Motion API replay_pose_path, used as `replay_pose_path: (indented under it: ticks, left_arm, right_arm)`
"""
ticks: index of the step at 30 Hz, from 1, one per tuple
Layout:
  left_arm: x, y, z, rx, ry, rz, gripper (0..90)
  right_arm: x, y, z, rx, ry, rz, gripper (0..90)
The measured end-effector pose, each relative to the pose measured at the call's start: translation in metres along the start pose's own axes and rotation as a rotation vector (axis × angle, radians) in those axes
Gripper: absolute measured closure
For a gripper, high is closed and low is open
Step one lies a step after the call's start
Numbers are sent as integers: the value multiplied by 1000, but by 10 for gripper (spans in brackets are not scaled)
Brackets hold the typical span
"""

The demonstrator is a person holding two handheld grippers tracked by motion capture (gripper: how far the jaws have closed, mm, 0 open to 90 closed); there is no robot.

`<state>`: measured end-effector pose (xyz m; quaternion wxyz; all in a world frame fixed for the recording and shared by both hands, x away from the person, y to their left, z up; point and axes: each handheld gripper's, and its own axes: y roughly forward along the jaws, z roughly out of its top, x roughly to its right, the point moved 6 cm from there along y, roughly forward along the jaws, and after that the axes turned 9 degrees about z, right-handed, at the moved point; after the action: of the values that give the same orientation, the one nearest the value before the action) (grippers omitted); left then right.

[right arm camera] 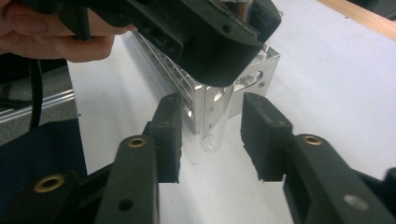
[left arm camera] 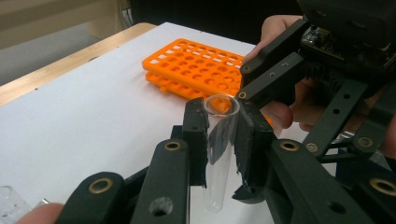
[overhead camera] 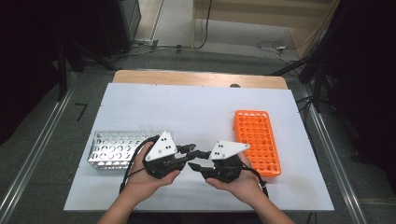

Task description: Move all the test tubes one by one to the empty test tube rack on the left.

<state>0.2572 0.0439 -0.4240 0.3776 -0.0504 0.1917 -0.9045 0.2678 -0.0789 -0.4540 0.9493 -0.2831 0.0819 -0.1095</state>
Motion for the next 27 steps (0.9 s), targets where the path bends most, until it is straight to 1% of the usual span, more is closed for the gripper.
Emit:
replay_pose_path:
  ticks: [1,2,3,4,6,7,8,9,10,11,12,13,14,15,18,19,21,27]
  left_arm:
    - [-1,0,0,1,-2,1,754]
    - [-2,-1,0,2,-2,3,754]
    - [-3,-1,0,2,-2,6,754]
    - [-4,-2,1,4,-5,12,754]
    - [-6,-2,1,7,-12,20,754]
    - [-7,-3,2,8,-14,20,754]
    - [-8,-3,2,8,-12,23,754]
    - [-9,-4,2,8,-13,27,754]
    - [-11,-4,2,9,-16,31,754]
    - [-12,-5,3,11,-18,35,754]
    - [-14,-6,3,13,-21,40,754]
    - [-16,-7,3,14,-23,43,754]
    - [-17,-8,4,17,-25,48,754]
    - [-19,-9,4,16,-25,52,754]
    - [-24,-12,4,17,-32,64,754]
    - [-26,-13,5,19,-33,68,754]
    - [-30,-15,5,22,-35,79,754]
    - [-43,-24,7,36,-55,115,754]
  right_arm:
    - [0,-1,0,2,0,5,496]
    - [1,-1,0,2,-2,3,473]
    - [1,-1,0,2,-2,3,473]
    - [1,-3,1,9,-5,1,390]
    - [1,-3,2,10,-14,4,278]
    - [1,-3,2,10,-14,4,278]
    - [1,-4,3,6,-16,6,171]
    - [1,-4,3,6,-16,6,171]
    - [1,-4,2,4,0,16,89]
    - [2,-5,3,13,1,22,66]
    - [2,-5,3,13,1,22,66]
    - [3,-6,3,20,6,24,45]
    - [4,-8,3,33,10,33,11]
    - [4,-9,3,34,7,45,0]
    - [4,-12,3,46,6,52,0]
    - [6,-14,4,59,6,53,0]
    - [7,-15,4,60,6,46,0]
    - [18,-21,-1,61,29,11,0]
